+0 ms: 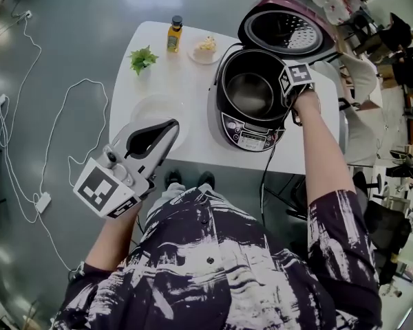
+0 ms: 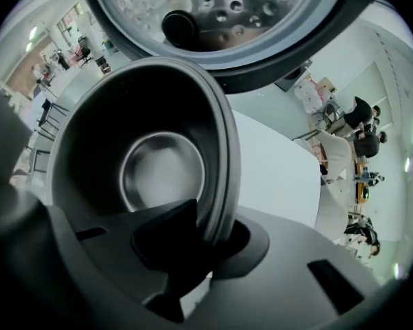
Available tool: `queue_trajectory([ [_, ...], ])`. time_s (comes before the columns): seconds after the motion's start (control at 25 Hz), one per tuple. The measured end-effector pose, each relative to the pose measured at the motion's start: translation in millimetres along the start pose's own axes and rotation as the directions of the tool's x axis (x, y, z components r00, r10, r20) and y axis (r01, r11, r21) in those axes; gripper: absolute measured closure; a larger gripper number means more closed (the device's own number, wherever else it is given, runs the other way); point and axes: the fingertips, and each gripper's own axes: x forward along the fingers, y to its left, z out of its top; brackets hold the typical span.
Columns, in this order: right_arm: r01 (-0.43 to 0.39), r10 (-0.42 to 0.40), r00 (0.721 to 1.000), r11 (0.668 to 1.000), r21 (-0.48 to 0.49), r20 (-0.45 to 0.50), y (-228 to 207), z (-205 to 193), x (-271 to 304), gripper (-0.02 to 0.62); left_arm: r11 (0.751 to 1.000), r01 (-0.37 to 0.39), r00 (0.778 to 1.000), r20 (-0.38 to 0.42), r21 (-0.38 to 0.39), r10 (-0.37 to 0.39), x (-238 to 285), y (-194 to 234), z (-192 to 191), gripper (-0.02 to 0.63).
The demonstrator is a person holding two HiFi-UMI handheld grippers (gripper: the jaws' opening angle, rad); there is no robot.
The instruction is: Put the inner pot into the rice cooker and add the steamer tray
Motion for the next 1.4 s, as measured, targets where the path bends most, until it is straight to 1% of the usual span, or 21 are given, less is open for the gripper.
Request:
queue_trajectory([
  [0.12,0.028,-0.030,0.999,0.997,-0.073,-0.031,1.0,-1.1,-3.6,0.534,1.000,0.001,1.000,0.005,-0.003,-0.001,-2.0,1.3,1.0,0.601],
  [0.2,0.046,-0.052,0.997,0.993,-0.108,-0.055,2.2,-3.0,-4.4,0.512,1.000,0.003,1.000,0.009,-0.006,-0.003,-3.0,1.9,1.9,0.601],
  [0.28,0.052,-0.060,0.996,0.992,-0.116,-0.068,3.3,-6.1,-2.5,0.499,1.000,0.006,1.000,0.013,-0.006,-0.006,-3.5,1.8,2.6,0.601],
  [0.36,0.043,-0.049,0.997,0.994,-0.098,-0.063,3.8,-9.2,0.2,0.499,1.000,0.008,1.000,0.013,-0.007,-0.008,-3.9,1.5,2.3,0.601],
  [0.48,-0.019,0.017,0.998,0.999,-0.026,-0.055,6.4,-14.6,4.3,0.498,1.000,0.009,1.000,0.009,-0.011,-0.009,-4.0,2.0,0.6,0.601],
  [0.6,-0.074,0.075,0.997,0.997,0.034,-0.032,8.5,-18.6,8.2,0.490,1.000,0.015,1.000,0.005,-0.013,-0.015,-2.3,2.2,-0.8,0.601],
  [0.88,-0.090,0.090,0.996,0.996,0.007,0.022,10.6,-18.0,8.9,0.479,0.999,0.043,0.999,-0.002,-0.010,-0.043,5.9,-2.2,-1.0,0.601],
  [0.96,-0.113,0.112,0.993,0.994,0.015,0.043,11.3,-17.8,8.0,0.476,0.999,0.054,0.999,-0.004,-0.009,-0.054,9.2,-4.3,-0.7,0.601],
  [1.04,-0.162,0.158,0.985,0.985,0.054,0.068,12.1,-19.7,6.5,0.477,0.998,0.063,0.998,-0.006,-0.007,-0.063,11.7,-6.8,0.2,0.601],
  [1.12,-0.222,0.212,0.972,0.969,0.107,0.098,11.9,-22.8,4.3,0.481,0.998,0.069,0.998,-0.008,-0.005,-0.069,14.1,-9.2,0.7,0.601],
  [1.2,-0.267,0.250,0.960,0.953,0.141,0.127,10.4,-26.4,2.5,0.489,0.997,0.075,0.997,-0.010,-0.005,-0.075,16.9,-11.2,0.3,0.601],
  [1.4,-0.304,0.281,0.945,0.943,0.134,0.169,12.0,-31.7,-0.3,0.502,0.996,0.095,0.995,-0.013,-0.002,-0.095,24.7,-17.7,-0.2,0.601],
])
